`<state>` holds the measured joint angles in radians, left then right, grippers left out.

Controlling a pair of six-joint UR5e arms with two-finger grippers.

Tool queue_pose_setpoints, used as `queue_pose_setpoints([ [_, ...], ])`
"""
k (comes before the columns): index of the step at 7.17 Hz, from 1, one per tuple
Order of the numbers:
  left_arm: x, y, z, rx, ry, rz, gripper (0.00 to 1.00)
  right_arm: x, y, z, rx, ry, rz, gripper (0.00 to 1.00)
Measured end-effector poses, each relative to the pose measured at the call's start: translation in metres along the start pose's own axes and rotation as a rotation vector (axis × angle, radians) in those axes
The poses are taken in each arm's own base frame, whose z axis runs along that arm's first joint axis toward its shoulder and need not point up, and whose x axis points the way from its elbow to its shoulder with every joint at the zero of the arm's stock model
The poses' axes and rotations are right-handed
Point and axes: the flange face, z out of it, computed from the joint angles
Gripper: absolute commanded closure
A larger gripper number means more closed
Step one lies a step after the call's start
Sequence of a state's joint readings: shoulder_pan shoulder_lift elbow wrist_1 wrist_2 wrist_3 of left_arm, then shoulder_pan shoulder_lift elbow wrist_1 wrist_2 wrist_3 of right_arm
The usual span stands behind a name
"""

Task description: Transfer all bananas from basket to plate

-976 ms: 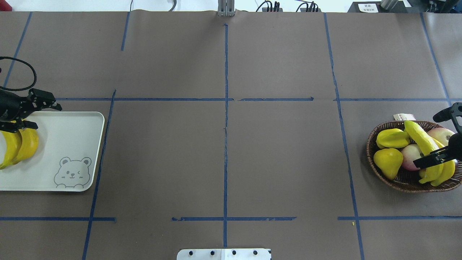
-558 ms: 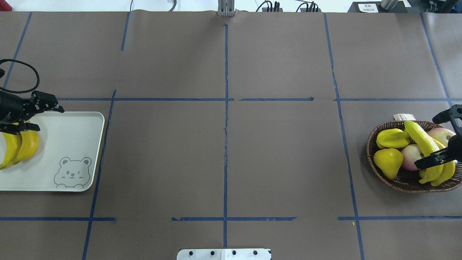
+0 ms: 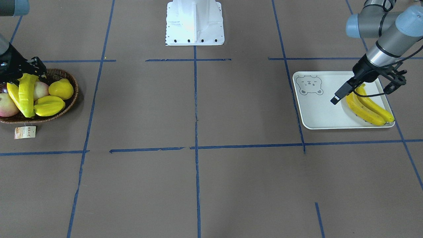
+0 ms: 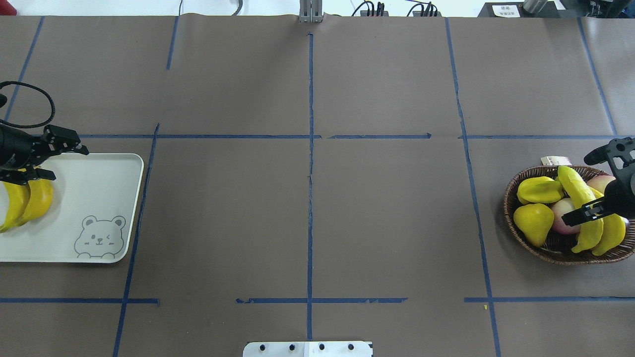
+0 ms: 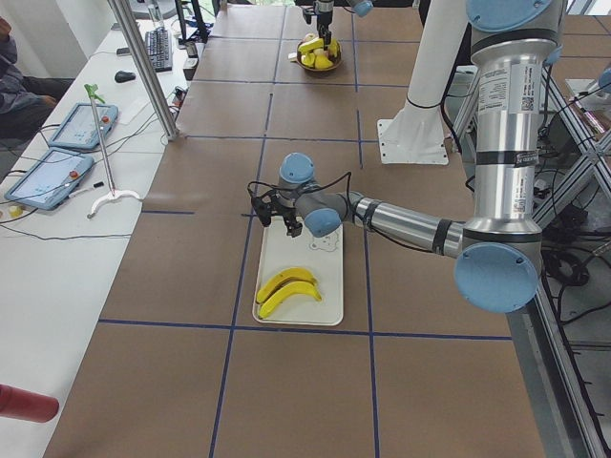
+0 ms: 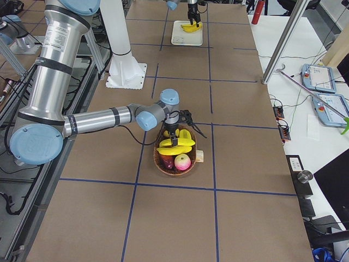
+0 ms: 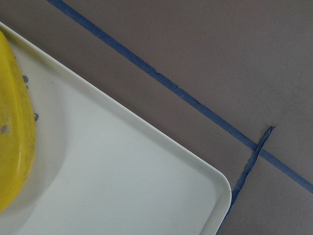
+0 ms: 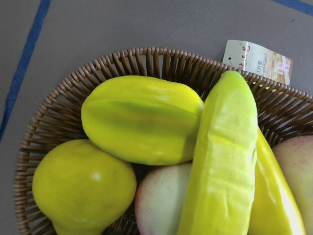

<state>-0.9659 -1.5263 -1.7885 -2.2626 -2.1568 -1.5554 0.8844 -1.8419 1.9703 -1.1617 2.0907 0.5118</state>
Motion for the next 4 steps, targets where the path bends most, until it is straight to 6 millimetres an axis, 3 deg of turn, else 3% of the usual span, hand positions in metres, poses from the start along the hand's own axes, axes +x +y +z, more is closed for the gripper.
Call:
queue_pose_setpoints([
  [2,0.0001,0.0003,0.0002,-0.001,0.0,0.0,0.0,-0.0004,-0.0022,0.0016,-0.003,-0.002,0.002,0.42],
  [4,0.0001,0.0005,0.0003,-0.002,0.0,-0.001,0.0,0.0018,-0.0013,0.0041,-0.01,-0.002,0.008,0.63],
])
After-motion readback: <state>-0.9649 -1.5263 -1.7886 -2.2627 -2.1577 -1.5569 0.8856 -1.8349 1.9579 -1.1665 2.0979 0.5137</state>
